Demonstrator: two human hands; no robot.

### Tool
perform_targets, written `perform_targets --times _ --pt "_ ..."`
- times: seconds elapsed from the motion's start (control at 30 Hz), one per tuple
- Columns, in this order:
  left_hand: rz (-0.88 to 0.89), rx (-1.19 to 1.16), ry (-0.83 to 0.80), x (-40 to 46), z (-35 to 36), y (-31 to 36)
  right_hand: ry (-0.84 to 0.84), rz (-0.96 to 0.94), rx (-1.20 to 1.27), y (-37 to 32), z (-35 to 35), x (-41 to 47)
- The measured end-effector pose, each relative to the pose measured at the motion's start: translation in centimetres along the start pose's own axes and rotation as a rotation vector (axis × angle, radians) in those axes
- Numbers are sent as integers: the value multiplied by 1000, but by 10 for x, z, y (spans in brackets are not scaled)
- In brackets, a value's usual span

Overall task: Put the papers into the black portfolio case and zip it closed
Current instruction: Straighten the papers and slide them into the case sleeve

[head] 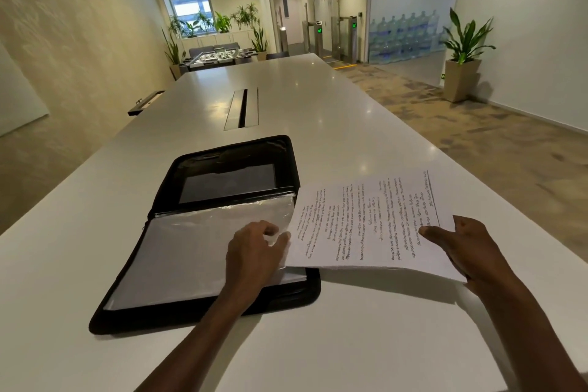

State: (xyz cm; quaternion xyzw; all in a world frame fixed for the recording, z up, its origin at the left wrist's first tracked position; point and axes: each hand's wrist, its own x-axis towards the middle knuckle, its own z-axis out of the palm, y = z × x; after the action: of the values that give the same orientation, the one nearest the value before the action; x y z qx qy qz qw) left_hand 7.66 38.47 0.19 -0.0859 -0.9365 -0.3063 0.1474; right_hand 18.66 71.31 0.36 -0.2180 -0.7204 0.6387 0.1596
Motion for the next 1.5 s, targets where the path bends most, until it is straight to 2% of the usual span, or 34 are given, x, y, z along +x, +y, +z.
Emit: perform_targets --times 0.13,0.3,0.43,0.6,0.7,1.0,1.2,1.37,1.5 --pt "-38 127 -87 22 15 16 -15 -3 -11 -2 -1 -3" --pt "-95 180 -217 44 17 24 -27 -28 -3 -6 2 -10" --pt "-40 296 -221 48 18 31 -38 -37 24 -8 2 -14" --pt "44 565 -171 51 20 42 -39 -37 55 -11 1 -16" --pt "58 625 -164 58 20 50 -57 -50 55 -15 2 -16" --pt "172 562 -121 84 16 63 -119 -101 83 -21 5 -12" --pt "142 436 -112 99 17 56 -183 -99 65 -25 5 -3" --pt "56 259 -199 128 18 39 -198 -81 1 -26 6 9" --pt "27 287 -289 142 14 35 -216 -67 -13 -23 6 17"
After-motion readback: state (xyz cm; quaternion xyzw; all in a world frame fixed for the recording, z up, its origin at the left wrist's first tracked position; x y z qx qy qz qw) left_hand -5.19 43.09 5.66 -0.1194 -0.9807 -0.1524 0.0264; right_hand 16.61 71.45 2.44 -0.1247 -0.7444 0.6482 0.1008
